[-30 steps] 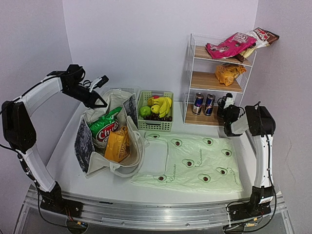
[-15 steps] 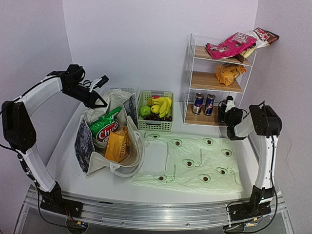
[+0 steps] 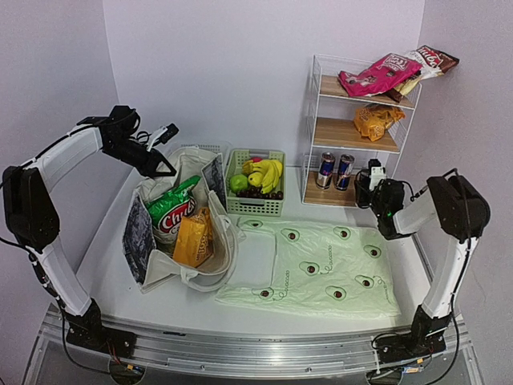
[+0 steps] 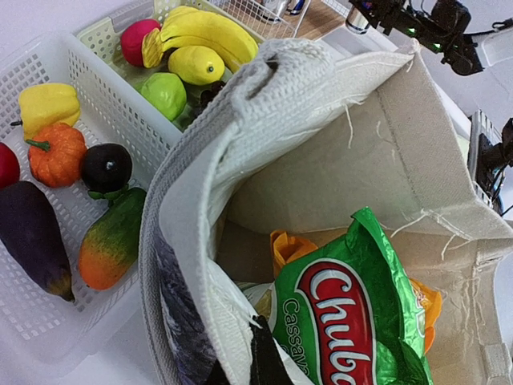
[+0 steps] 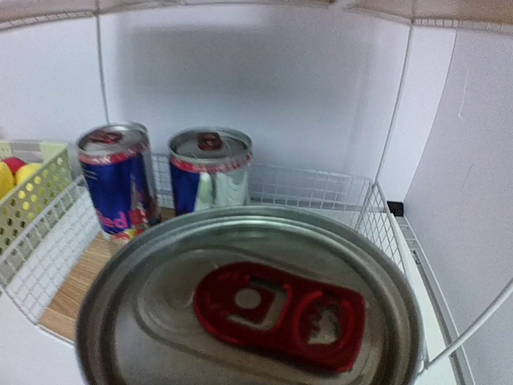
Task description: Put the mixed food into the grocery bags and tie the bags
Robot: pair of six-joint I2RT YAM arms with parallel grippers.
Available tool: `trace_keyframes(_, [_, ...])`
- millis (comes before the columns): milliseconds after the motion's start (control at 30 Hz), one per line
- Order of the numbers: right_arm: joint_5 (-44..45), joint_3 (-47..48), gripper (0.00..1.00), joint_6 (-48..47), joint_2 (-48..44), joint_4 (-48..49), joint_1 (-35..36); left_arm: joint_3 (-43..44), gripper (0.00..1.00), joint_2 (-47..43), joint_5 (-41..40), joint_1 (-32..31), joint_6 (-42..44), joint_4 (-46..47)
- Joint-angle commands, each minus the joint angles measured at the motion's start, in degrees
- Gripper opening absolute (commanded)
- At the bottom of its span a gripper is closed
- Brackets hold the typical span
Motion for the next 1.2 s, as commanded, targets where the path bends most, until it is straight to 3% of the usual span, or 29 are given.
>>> trace_keyframes(0, [-4.39,-3.54,0.05,-0.32,-13.27,1.44,4.48,-0.90,0.00,-3.24,-0.03,0.07,-0.07,2.01])
trace_keyframes(200, [-9.39,-3.95,0.03,-1.13,-29.14,-22.40,18.36,-1.93,0.00,-4.29,-0.91,0.09,-0.32,2.25])
trace_keyframes(300, [-15.12,4.15,0.03,-1.73,-34.26,-38.90,26.93,-2.15,0.00,-4.89,-1.78,0.09,-0.19,2.07])
trace_keyframes(400, [-19.08,15.27,0.03,-2.91,-33.94,-47.84,35.25,-2.18,0.00,-5.35,-2.52,0.08,0.25,1.63])
trace_keyframes(600, [-28.62,36.01,0.02,-2.85,-19.72,-48.23,47.65,-1.83,0.00,-5.30,-3.65,0.08,0.43,0.77])
trace_keyframes(767, [-35.40,47.64,0.01,10.18,-4.89,-38.13,49.45,-0.93,0.00,-5.72,-4.29,0.06,0.83,0.19])
trace_keyframes(1033, [-37.83,57.14,0.00,16.33,7.81,-39.26,54.56,-1.64,0.00,-7.11,-4.36,0.08,1.25,0.37])
trace_keyframes(1167, [-35.56,60.38,0.02,13.56,10.57,-48.67,56.19,-1.92,0.00,-7.15,-3.84,0.04,1.00,0.73])
